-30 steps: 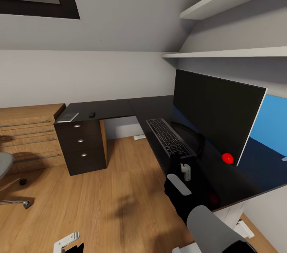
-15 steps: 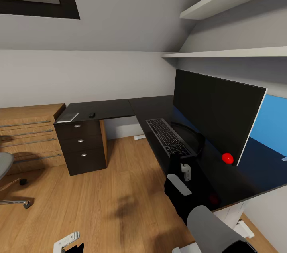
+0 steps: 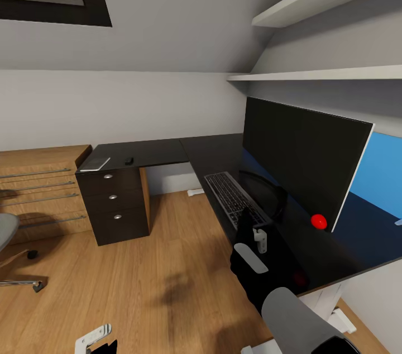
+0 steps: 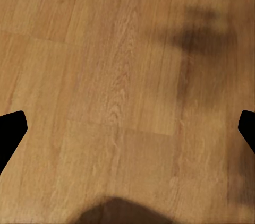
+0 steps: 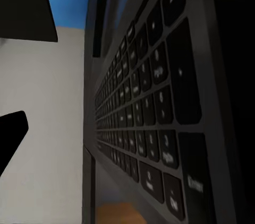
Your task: In the bedroom, organize the workspace by keeping the computer under the desk, ensuring the monitor is on the desk, placing the keyboard on the desk next to the monitor, placing the mouse on the desk next to the keyboard, moving the folder from the swivel chair onto the desk next to the mouse, stacking the notebook on top of the folder with the pen on top of the notebook, and positioning the swivel chair next to the desk.
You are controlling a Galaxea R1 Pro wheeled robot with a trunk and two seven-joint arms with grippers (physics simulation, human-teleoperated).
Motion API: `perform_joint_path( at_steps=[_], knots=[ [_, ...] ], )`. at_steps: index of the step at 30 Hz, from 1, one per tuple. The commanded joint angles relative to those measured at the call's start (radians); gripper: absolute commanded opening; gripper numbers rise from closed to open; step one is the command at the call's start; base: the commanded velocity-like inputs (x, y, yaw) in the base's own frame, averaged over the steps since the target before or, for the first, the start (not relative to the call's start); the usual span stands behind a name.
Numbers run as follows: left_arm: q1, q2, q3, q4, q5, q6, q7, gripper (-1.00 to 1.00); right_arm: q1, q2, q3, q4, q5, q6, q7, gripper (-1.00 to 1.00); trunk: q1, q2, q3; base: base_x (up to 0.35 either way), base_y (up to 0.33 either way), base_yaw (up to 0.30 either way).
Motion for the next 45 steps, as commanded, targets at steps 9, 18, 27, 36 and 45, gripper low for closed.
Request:
perform_joint_path(
  at_steps=[9,18,27,36,45],
  knots=[
    [0.000,0.002,-0.003,-0.003,0.009,0.001,0.008,1.00,-0.001,0.000,0.003,0.002,-0.026,-0.004,0.005,1.00,0.000,0.000,-0.001,-0.012,0.000,0.000],
    [0.000,0.003,-0.002,-0.003,0.009,0.001,0.007,1.00,0.000,0.000,0.003,0.002,-0.026,-0.004,0.005,1.00,0.000,0.000,-0.001,-0.193,0.000,0.000],
    [0.000,0.005,-0.002,-0.003,0.009,0.001,0.008,1.00,0.000,0.000,0.003,0.002,-0.026,-0.005,0.006,1.00,0.000,0.000,-0.001,-0.163,-0.059,0.000],
    [0.000,0.002,-0.003,-0.003,0.009,0.001,0.013,1.00,0.000,0.000,0.003,-0.002,-0.027,-0.028,0.010,1.00,0.000,0.000,-0.001,-0.105,-0.073,0.000],
    [0.000,-0.001,-0.003,0.002,0.009,0.001,0.015,1.00,0.000,0.000,0.012,-0.008,-0.003,-0.044,0.101,1.00,0.000,0.000,-0.001,-0.005,-0.004,0.000]
  ],
)
